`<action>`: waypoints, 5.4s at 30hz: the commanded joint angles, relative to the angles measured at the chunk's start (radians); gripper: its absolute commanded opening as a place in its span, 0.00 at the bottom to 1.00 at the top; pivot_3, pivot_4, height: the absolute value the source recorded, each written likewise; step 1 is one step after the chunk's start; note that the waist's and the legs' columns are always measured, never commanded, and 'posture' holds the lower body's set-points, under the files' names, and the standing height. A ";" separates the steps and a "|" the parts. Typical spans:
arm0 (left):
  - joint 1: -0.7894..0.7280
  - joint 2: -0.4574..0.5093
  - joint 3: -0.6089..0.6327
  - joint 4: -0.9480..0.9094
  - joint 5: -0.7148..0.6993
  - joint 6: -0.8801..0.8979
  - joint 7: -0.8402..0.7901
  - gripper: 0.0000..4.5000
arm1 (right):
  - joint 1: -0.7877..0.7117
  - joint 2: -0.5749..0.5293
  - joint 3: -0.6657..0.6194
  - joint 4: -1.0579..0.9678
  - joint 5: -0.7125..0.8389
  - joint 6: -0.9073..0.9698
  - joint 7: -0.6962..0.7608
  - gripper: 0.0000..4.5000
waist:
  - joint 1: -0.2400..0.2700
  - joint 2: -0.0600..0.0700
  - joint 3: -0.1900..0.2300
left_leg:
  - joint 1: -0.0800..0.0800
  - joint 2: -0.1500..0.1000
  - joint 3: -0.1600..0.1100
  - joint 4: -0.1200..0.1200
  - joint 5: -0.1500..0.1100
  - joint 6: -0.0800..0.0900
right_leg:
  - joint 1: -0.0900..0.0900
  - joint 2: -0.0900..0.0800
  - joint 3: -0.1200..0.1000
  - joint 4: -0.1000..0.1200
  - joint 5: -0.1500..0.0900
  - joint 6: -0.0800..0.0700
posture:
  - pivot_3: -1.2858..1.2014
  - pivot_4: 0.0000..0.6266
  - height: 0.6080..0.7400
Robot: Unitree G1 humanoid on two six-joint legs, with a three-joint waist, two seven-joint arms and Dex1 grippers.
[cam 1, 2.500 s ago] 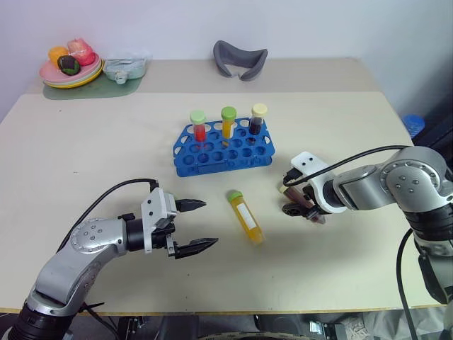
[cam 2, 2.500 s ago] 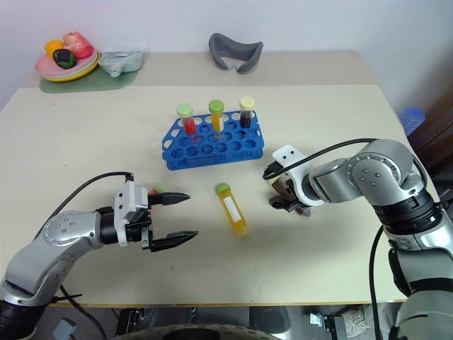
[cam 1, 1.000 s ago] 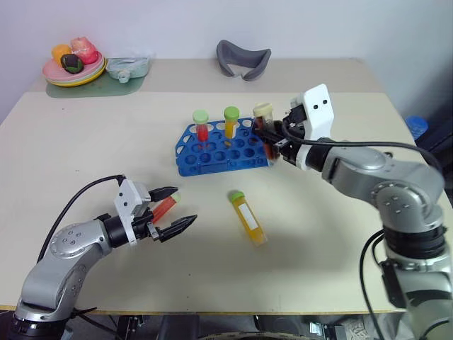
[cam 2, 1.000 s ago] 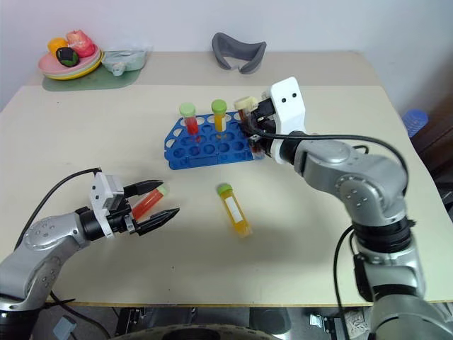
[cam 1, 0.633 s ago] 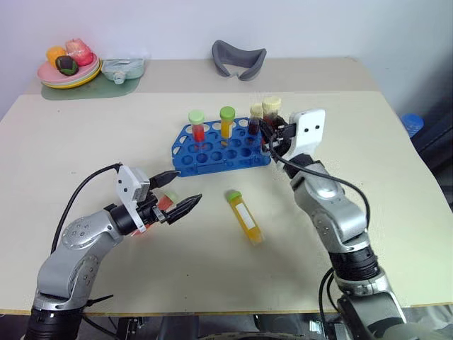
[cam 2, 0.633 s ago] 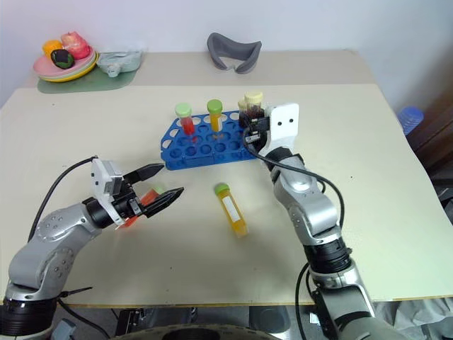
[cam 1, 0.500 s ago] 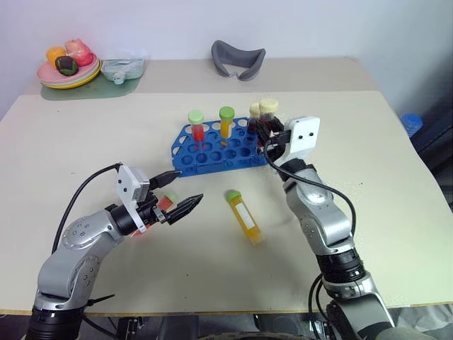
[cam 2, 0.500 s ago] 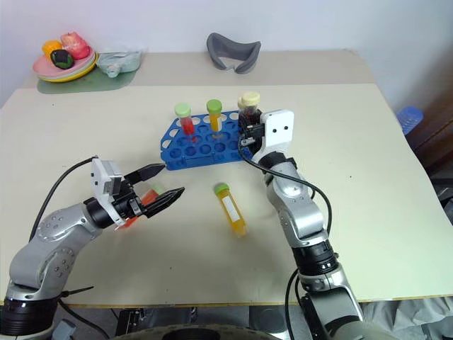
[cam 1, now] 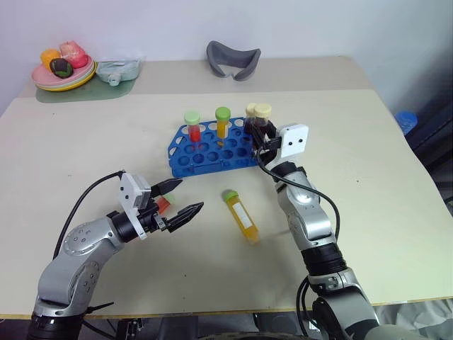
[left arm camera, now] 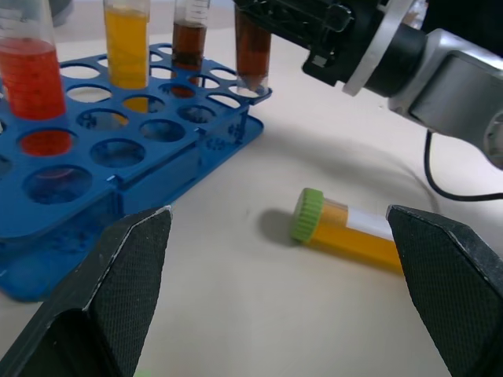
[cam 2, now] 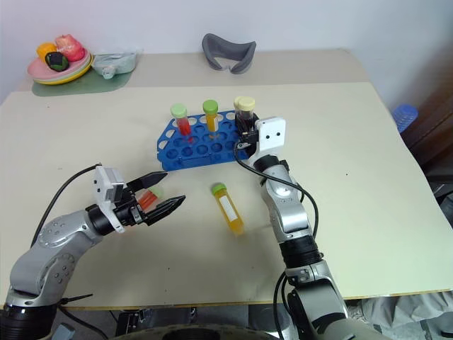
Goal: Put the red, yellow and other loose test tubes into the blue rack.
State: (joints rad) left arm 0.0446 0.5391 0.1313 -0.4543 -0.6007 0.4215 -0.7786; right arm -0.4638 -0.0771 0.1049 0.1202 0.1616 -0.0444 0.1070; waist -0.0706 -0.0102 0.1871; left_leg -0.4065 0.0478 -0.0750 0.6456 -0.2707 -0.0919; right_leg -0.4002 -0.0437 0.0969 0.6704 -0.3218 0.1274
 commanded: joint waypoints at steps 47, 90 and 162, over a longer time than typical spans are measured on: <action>-0.017 0.154 0.015 0.065 0.056 -0.051 -0.133 1.00 | -0.298 -0.459 0.061 -0.468 1.058 1.659 -0.251 0.94 | 0.000 0.002 0.001 | -0.001 0.000 -0.002 0.000 0.000 0.001 | 0.001 -0.001 -0.001 -0.004 0.000 0.000 | 0.52 0.24 1.00; -0.011 0.096 -0.005 0.046 0.069 -0.066 -0.098 1.00 | -0.401 -0.751 0.416 -0.598 0.933 1.605 -0.269 0.94 | 0.013 0.002 0.001 | -0.002 0.000 -0.002 -0.001 -0.001 0.002 | 0.000 0.000 -0.001 -0.005 0.000 0.000 | 0.52 0.24 1.00; -0.044 -0.072 0.127 0.143 0.044 -0.177 0.051 1.00 | -0.104 0.006 0.090 -0.106 0.074 0.152 0.040 0.29 | 0.020 0.002 0.001 | -0.002 0.000 -0.001 -0.002 0.000 0.000 | 0.000 0.000 -0.001 -0.004 0.000 0.000 | 0.52 0.24 1.00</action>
State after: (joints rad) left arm 0.0049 0.4680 0.2301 -0.2988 -0.5418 0.2669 -0.7331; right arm -0.5552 -0.0901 0.2083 0.0199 0.2580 0.1791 0.1348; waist -0.0504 -0.0086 0.1879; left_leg -0.4083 0.0476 -0.0763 0.6438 -0.2705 -0.0921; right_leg -0.4007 -0.0440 0.0956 0.6667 -0.3217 0.1273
